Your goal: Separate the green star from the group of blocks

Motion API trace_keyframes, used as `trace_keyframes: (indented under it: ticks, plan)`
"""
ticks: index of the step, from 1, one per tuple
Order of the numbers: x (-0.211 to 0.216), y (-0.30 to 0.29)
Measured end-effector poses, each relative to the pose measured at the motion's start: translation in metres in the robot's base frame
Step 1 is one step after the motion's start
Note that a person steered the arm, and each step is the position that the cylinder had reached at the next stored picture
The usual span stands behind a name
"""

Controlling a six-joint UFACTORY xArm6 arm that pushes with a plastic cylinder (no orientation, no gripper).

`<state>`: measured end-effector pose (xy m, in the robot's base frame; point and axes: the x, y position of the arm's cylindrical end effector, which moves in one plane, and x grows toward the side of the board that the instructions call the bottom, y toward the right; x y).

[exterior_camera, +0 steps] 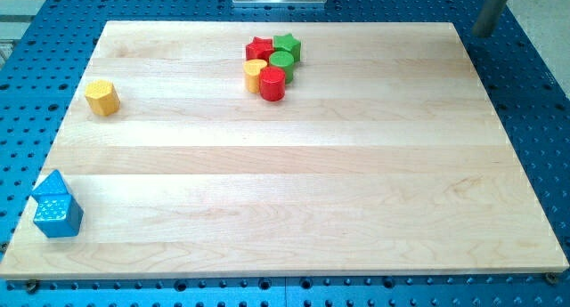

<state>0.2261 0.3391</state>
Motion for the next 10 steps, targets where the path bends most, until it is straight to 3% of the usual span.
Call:
trace_keyframes:
  ticks: [1, 3, 4, 5, 6, 7, 10]
  plan:
    - [0.007, -0.045]
    - [0.006, -0.055]
    - [0.027, -0.055]
    - [0.046, -0.093]
    - [0.121, -0.151]
    - [0.134, -0.167]
    - [0.132, -0.184]
